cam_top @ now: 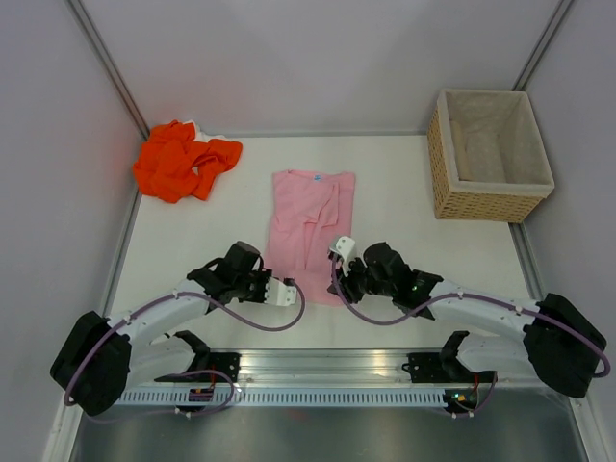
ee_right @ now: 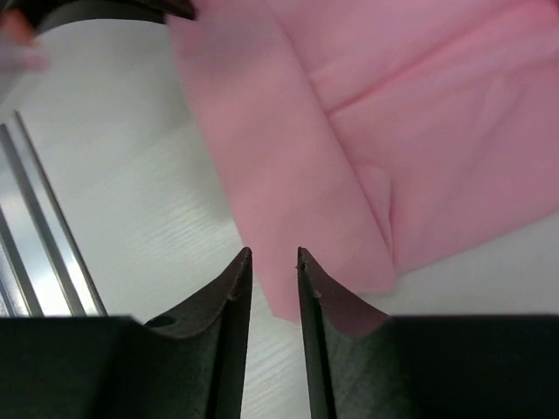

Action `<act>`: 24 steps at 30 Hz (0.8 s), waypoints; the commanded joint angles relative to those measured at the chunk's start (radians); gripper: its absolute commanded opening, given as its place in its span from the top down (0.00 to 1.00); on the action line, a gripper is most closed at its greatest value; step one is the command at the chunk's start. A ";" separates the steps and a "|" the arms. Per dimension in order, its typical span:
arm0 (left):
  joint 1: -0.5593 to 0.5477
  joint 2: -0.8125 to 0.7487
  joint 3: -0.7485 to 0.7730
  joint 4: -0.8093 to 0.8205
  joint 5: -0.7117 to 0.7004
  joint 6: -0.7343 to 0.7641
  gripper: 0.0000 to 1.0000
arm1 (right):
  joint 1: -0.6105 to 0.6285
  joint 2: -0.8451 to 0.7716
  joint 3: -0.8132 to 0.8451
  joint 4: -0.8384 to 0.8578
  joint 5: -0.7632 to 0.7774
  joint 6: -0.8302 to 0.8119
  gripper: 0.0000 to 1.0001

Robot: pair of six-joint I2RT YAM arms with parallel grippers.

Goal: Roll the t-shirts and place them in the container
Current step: Roll the tshirt

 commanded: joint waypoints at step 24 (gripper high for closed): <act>0.092 0.042 0.132 -0.154 0.159 -0.108 0.98 | 0.382 0.262 0.055 -0.161 0.477 -0.521 0.72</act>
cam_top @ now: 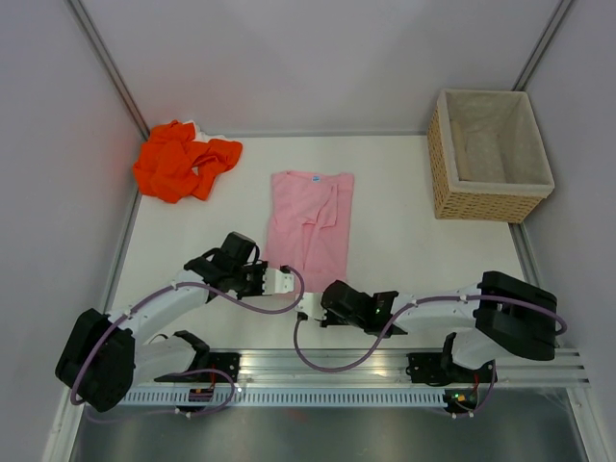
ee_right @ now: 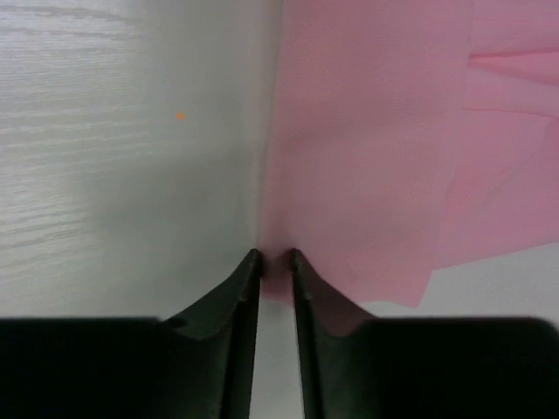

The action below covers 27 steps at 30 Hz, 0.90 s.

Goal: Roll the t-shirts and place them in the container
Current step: Roll the tshirt

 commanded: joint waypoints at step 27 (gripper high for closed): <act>0.135 0.230 0.321 -0.629 0.294 0.141 0.87 | -0.293 -0.148 0.188 -0.435 -0.661 -0.033 1.00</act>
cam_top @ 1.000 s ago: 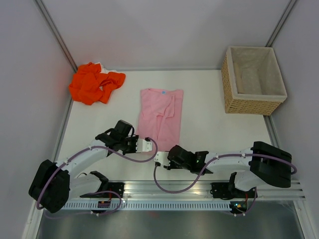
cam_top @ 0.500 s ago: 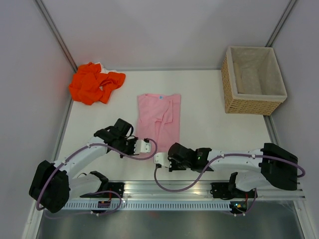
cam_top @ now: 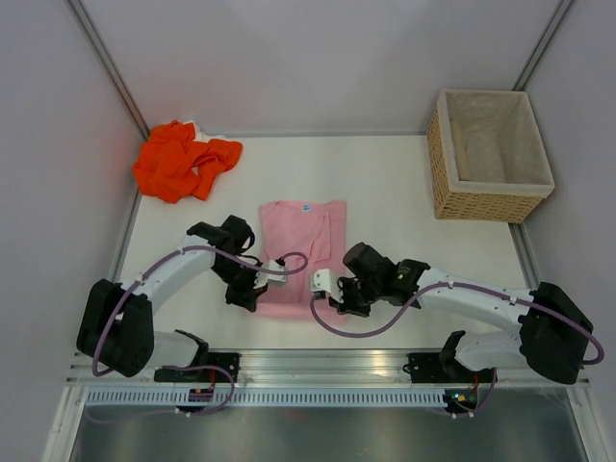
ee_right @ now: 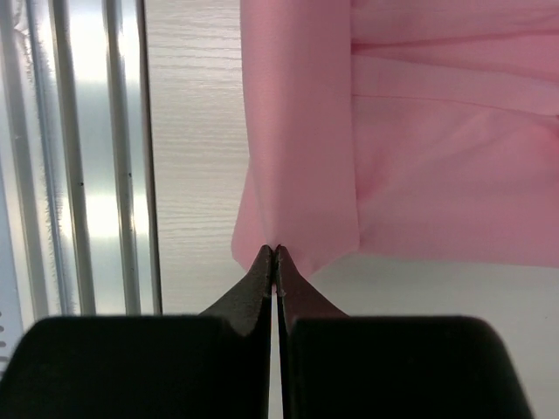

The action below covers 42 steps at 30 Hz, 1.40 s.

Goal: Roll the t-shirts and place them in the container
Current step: Roll the tshirt

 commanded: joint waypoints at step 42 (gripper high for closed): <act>0.102 0.083 0.124 0.367 -0.238 -0.527 0.38 | -0.379 0.005 -0.067 0.342 0.052 0.711 0.57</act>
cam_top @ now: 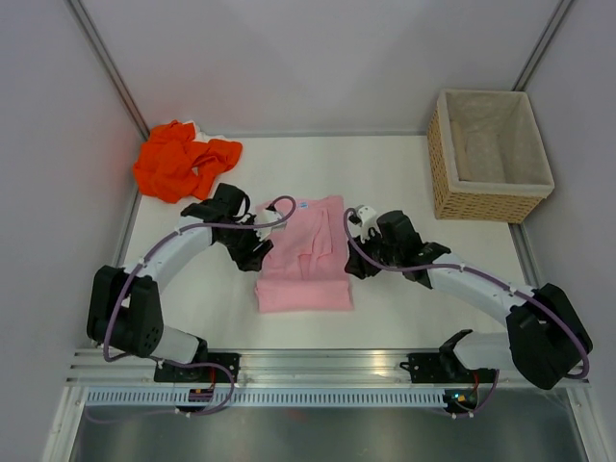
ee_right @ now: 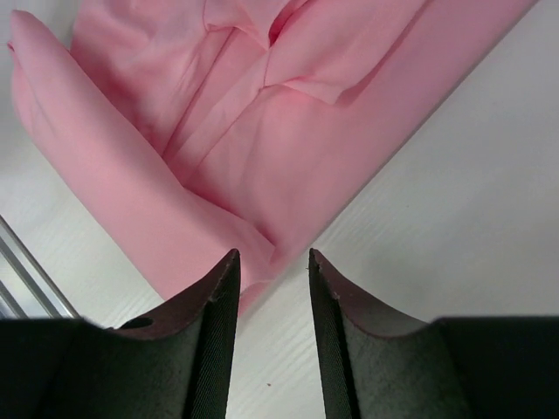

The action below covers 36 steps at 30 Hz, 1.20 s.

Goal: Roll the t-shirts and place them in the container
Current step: Roll the tshirt

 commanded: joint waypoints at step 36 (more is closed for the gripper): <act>-0.081 -0.103 -0.289 0.390 -0.099 -0.330 0.98 | -0.042 -0.018 -0.208 0.277 0.030 0.276 0.66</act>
